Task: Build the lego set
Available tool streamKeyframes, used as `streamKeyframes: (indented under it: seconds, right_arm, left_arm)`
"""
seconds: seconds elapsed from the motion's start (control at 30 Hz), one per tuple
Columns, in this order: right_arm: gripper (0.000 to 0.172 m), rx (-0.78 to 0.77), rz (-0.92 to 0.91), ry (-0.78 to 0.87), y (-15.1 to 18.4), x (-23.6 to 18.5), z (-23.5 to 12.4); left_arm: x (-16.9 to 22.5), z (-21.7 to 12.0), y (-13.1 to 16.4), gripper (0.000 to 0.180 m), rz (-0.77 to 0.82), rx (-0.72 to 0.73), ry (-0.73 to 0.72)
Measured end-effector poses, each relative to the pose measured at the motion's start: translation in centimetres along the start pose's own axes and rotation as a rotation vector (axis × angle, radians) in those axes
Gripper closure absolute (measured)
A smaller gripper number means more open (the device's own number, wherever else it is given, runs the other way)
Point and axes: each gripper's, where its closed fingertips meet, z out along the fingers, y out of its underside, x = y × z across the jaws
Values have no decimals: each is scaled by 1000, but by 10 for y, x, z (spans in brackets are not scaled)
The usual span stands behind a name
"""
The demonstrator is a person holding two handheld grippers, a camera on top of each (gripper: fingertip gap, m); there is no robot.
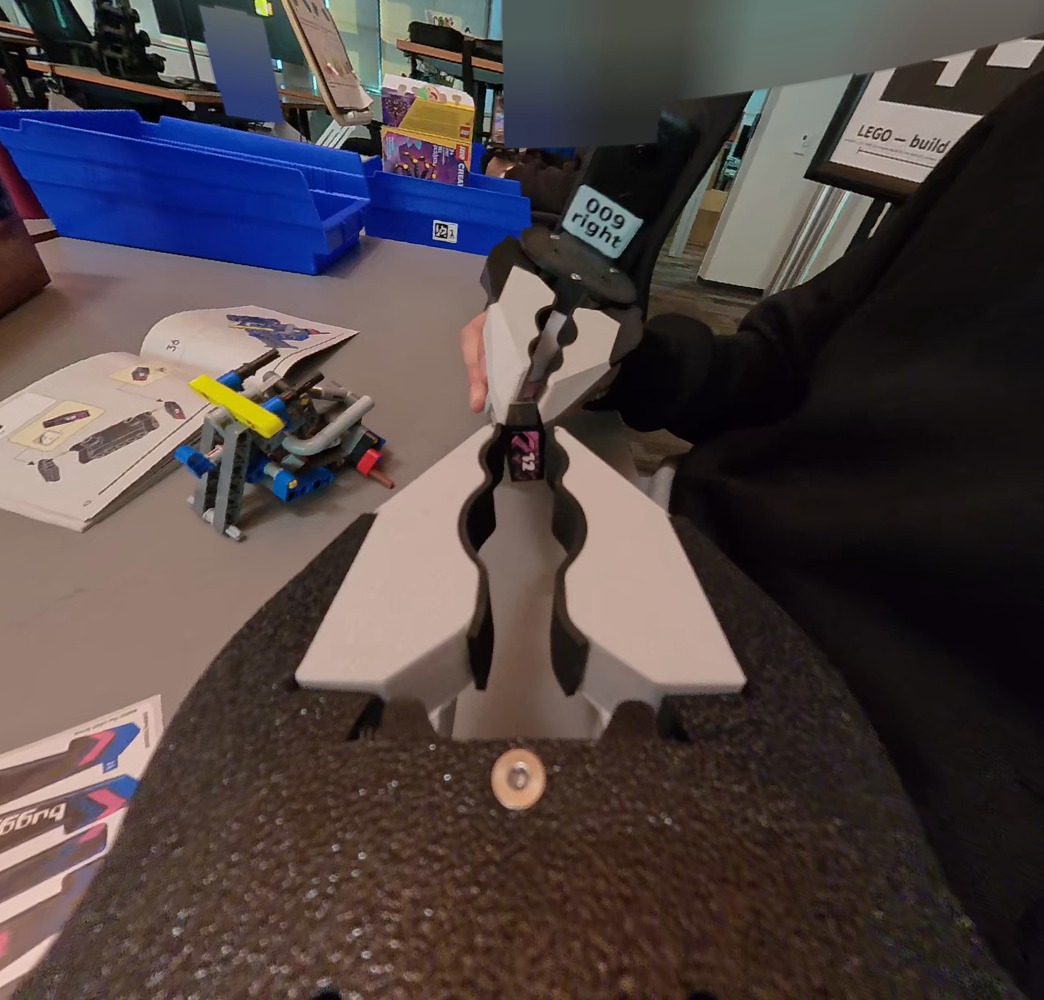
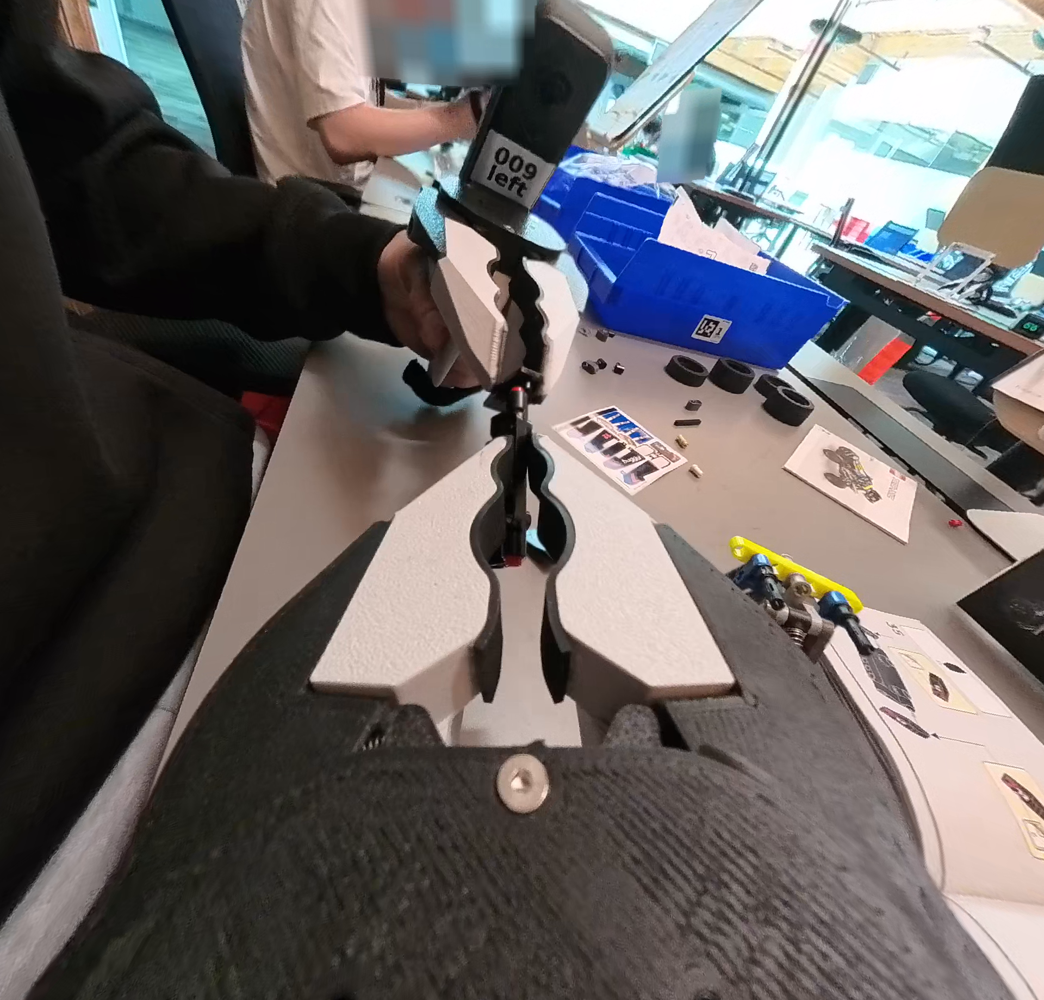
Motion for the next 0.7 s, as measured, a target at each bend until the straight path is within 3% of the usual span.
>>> streamKeyframes:
  seconds: [0.47,0.7]
  right_arm:
    - [171,-17,2,3,3,1,0]
    - [171,-256,-65,-14,41,0,0]
  left_arm:
    - [1,1,3,169,50,-92,-36]
    - [-13,6,44,169,48,-348,-116]
